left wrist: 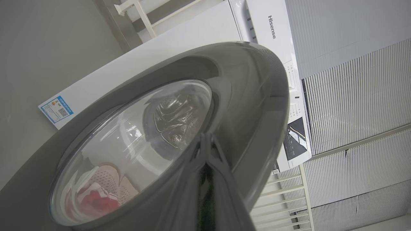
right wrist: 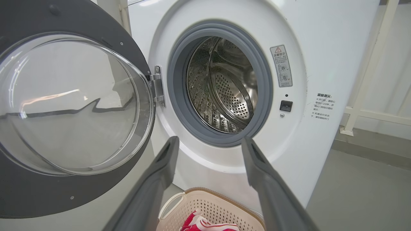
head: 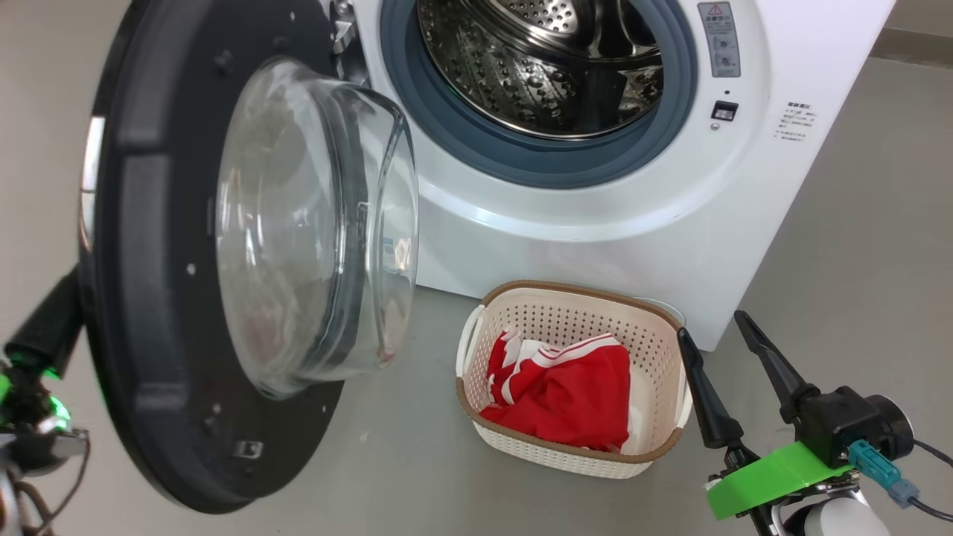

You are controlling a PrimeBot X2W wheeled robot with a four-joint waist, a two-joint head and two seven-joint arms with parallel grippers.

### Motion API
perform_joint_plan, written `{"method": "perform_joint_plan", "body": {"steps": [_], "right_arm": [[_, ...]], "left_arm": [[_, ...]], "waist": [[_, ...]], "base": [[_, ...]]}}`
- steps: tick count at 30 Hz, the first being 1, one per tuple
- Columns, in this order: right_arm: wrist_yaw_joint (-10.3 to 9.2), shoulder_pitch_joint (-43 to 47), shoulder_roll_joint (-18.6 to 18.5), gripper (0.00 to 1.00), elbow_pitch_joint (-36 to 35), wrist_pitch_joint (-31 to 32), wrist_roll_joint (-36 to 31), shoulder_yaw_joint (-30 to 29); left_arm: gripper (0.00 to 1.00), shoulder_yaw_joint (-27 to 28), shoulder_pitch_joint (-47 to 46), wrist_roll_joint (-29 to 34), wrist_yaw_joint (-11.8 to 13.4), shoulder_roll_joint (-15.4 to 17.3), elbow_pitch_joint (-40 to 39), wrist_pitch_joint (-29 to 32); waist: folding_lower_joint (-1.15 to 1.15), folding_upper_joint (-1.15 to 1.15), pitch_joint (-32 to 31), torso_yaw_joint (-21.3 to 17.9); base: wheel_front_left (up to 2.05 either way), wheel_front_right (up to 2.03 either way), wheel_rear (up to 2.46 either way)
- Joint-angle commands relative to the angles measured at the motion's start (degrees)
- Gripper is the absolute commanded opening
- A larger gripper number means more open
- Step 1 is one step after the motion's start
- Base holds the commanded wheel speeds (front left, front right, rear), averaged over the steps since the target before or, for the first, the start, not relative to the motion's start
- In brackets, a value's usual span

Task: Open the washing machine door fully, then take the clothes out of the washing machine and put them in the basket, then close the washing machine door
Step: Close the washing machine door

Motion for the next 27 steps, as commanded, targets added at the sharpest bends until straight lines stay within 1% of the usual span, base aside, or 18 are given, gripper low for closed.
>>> {"method": "perform_joint_plan", "body": {"steps": [1,14,27], "right_arm": [[0.20,-1.4,0.0,1.00,-1.3,-0.6,0.6,1.4],[0.20,-1.7,0.0,1.00,-0.6,-1.0,1.6,1.6],[0.20,-1.5,0.0,1.00,0.5,-1.3,2.6,1.8]], "left_arm": [[0.00,0.2,0.4,-0.2,-0.1,0.9,-2.6,0.8],[0.00,-3.5,5.8,-1.8,0.6,-1.8,-11.0,0.1],[0.00,-10.0,11.0,-5.8,0.6,-2.4,-14.8,-3.6]], "waist": [[0.00,0.00,0.0,-0.3],[0.00,0.00,-0.1,-3.1],[0.00,0.00,-0.9,-6.7]], "base": [[0.00,0.00,0.00],[0.00,0.00,0.00],[0.00,0.00,0.00]]}}
